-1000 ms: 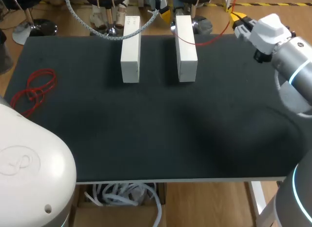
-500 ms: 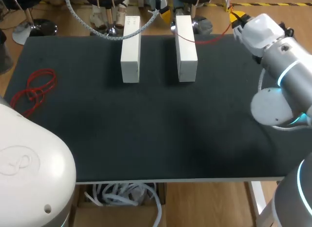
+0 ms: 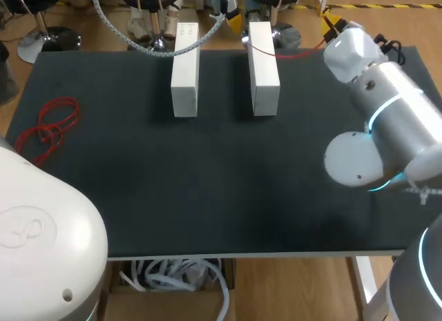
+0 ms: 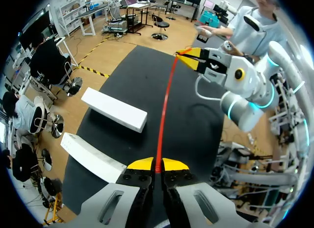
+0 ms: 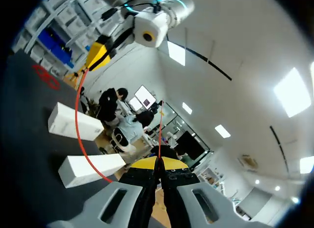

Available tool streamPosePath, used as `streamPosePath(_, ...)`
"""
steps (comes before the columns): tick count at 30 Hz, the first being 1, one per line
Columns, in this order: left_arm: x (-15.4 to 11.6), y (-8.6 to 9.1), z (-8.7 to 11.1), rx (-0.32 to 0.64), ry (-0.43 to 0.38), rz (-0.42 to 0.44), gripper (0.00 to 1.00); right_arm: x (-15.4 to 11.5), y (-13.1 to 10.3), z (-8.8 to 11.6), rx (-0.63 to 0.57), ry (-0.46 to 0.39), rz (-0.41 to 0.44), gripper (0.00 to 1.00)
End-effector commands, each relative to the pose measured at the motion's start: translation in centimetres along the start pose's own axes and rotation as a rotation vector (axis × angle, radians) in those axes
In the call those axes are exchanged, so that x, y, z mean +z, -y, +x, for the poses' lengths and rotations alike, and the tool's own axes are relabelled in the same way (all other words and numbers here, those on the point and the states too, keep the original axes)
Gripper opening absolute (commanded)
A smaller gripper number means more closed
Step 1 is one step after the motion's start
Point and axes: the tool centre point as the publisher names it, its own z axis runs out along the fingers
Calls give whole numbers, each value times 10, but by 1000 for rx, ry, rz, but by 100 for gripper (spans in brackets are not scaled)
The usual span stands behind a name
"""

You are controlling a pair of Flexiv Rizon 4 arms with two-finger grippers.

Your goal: Grab the tape and strap the tape.

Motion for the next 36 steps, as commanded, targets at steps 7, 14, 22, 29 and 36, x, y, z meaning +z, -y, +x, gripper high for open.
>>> streamPosePath(7, -1, 1, 0, -2, 1, -4, 0, -6, -14, 7, -107, 547, 452, 0)
streamPosePath(14, -1, 1, 0, -2, 1, -4, 0, -6, -14, 7, -107, 547, 452, 0)
streamPosePath(22, -1, 1, 0, -2, 1, -4, 0, -6, -14, 7, -107, 547, 452, 0)
streamPosePath(29, -1, 1, 0, -2, 1, -4, 0, -6, -14, 7, -107, 547, 452, 0)
streamPosePath(36, -1, 1, 0, -2, 1, -4, 0, 7, -25, 5, -284, 444, 427, 0)
